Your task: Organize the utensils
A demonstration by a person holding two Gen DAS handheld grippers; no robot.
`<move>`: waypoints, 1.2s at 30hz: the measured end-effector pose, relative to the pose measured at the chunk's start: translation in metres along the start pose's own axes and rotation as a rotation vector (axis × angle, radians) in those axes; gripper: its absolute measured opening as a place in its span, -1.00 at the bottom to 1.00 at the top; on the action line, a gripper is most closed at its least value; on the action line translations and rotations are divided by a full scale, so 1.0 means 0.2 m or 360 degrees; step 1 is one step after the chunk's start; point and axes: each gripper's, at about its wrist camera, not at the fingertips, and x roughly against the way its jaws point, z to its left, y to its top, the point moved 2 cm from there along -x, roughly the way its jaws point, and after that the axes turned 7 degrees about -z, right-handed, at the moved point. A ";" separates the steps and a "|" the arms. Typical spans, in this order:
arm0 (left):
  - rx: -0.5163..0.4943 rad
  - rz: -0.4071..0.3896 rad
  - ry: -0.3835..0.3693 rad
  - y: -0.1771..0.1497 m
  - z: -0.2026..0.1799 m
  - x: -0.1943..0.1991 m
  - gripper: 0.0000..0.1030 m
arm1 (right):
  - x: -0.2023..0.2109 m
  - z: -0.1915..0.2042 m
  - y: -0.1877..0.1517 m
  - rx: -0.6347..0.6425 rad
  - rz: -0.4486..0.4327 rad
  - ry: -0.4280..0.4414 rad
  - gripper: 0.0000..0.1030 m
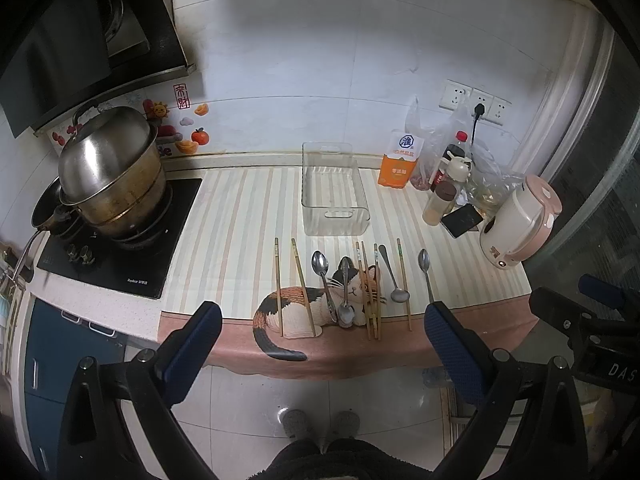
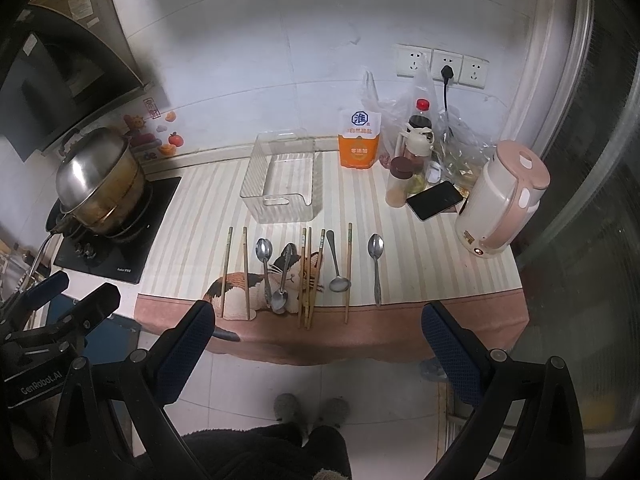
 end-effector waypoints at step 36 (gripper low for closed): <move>0.0004 0.0002 0.0000 0.00 0.03 -0.01 1.00 | -0.05 0.09 0.01 0.0017 0.0004 0.0007 1.00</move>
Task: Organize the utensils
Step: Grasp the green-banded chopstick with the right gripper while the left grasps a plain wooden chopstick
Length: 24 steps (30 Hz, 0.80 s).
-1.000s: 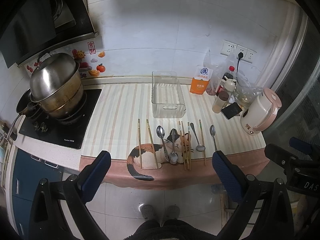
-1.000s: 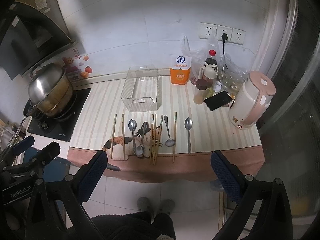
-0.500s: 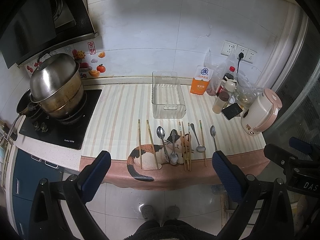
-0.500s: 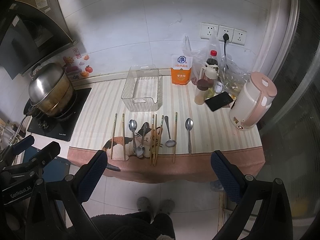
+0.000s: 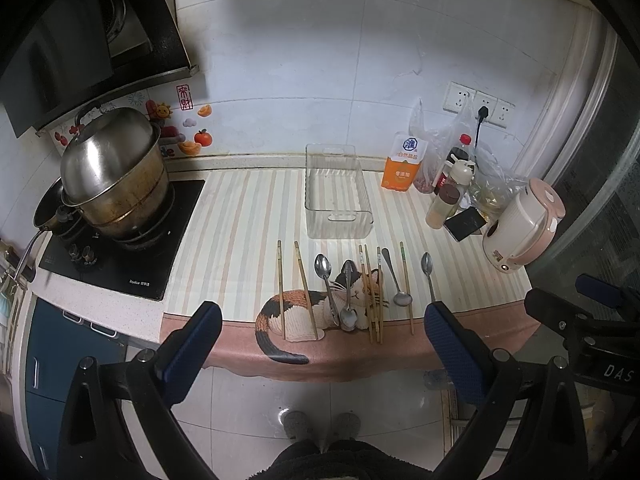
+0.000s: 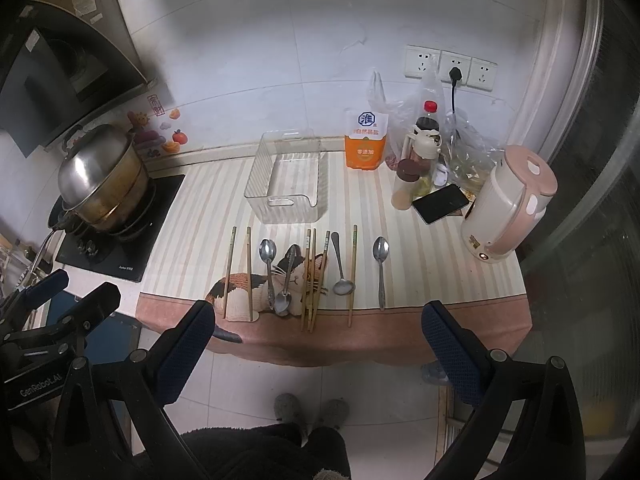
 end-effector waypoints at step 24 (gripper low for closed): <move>-0.0049 0.0164 0.0456 -0.03 0.54 -0.85 1.00 | -0.73 -0.11 -0.09 -0.0400 0.0049 -0.0142 0.12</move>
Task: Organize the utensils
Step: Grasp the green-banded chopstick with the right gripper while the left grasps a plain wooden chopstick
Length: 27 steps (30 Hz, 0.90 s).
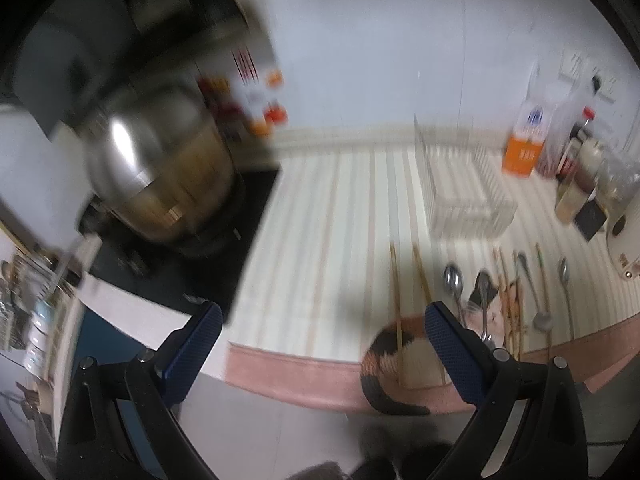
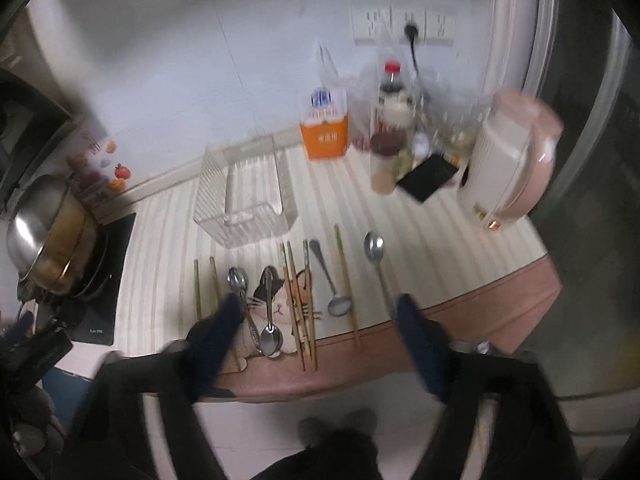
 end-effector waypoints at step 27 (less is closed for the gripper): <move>0.0050 0.0786 -0.0250 -0.26 -0.43 -1.02 -0.91 | -1.60 -0.19 -0.06 0.0208 0.0784 -0.0084 -0.87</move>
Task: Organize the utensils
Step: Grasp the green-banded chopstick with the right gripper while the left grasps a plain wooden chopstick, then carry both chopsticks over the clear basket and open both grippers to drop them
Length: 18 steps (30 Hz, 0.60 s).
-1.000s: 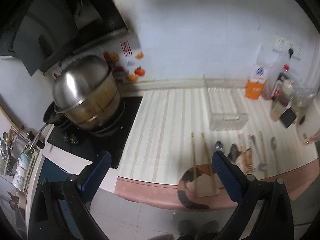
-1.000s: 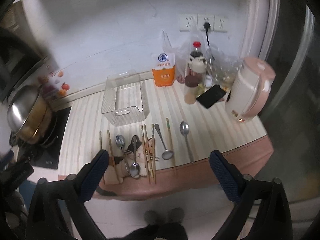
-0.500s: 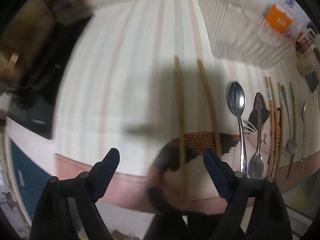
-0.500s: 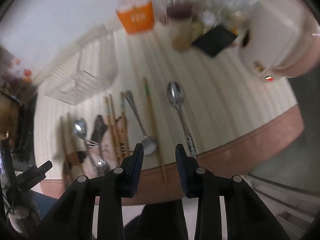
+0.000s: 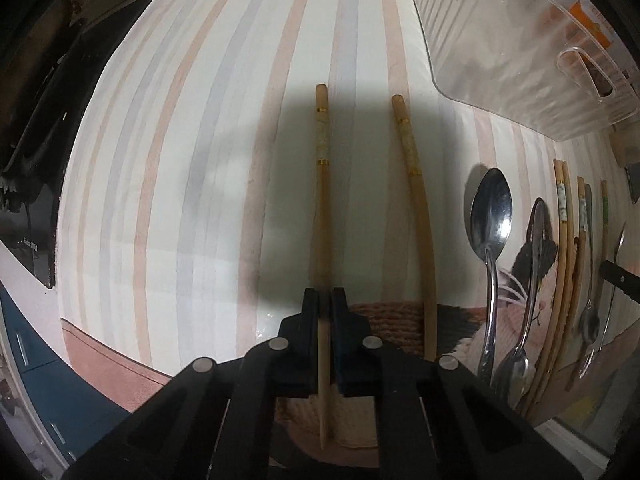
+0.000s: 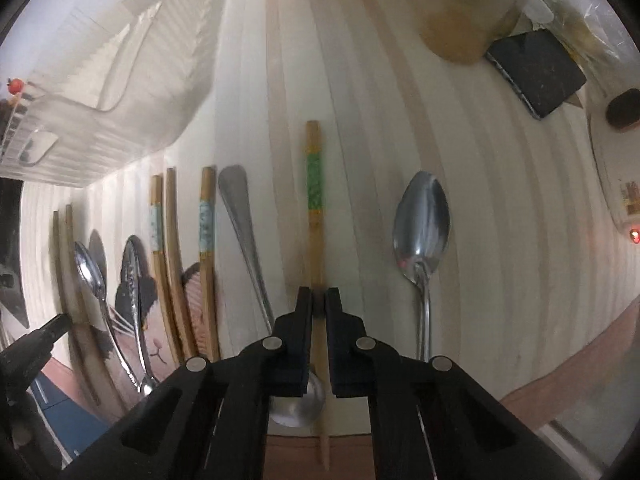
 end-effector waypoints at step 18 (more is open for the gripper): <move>-0.0053 -0.0049 0.0015 0.02 0.09 -0.07 -0.92 | -0.12 0.09 -0.22 -0.0015 0.0044 -0.0107 -0.87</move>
